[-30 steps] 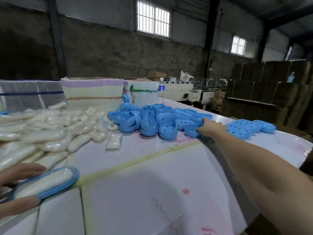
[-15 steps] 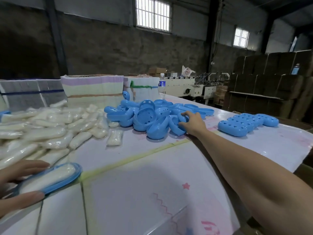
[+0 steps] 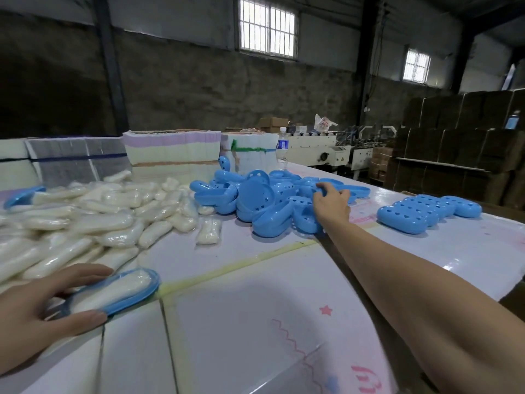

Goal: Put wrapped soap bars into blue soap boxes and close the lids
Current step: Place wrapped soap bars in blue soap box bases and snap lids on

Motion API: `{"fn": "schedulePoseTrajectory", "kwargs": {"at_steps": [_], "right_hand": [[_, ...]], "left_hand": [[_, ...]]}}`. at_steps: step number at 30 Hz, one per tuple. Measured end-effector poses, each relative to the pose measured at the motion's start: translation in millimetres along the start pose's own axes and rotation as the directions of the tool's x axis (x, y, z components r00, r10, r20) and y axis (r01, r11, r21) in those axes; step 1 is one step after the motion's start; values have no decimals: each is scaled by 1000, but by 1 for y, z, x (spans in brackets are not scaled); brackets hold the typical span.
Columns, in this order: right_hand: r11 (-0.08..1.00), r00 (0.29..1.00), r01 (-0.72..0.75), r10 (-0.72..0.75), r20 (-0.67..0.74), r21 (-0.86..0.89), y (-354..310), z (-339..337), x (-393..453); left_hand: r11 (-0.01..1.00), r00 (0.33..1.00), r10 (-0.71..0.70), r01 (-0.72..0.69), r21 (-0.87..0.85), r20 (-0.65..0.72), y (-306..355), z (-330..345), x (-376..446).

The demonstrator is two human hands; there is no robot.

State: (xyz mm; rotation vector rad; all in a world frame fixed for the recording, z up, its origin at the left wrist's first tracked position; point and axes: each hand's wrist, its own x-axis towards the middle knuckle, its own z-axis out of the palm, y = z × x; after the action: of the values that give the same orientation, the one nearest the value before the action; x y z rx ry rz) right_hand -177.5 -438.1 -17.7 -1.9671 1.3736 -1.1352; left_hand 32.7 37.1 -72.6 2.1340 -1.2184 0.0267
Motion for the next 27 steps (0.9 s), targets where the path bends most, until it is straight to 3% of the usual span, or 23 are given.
{"fn": "schedulePoseTrajectory", "kwargs": {"at_steps": [5, 11, 15, 18, 22, 27], "right_hand": [[978, 983, 179, -172, -71, 104, -29, -5, -18], [909, 933, 335, -357, 48, 249, -85, 10, -60], [784, 878, 359, -468, 102, 506, -129, 16, -105], [694, 769, 426, -616, 172, 581, -159, 20, -143], [574, 548, 463, -784, 291, 675, -188, 25, -195], [583, 444, 275, -782, 436, 765, -166, 40, -226]], "left_hand": [[995, 999, -49, 49, 84, 6, -13, 0, 8], [993, 993, -112, 112, 25, 32, -4, -9, 0], [999, 999, -46, 46, 28, 1, 18, -20, -6], [1000, 1000, -19, 19, -1, 23, 37, -24, -8], [998, 998, -52, 53, -41, 32, 55, -26, -12], [978, 984, -174, 176, -116, 28, 60, -24, -14]]}}
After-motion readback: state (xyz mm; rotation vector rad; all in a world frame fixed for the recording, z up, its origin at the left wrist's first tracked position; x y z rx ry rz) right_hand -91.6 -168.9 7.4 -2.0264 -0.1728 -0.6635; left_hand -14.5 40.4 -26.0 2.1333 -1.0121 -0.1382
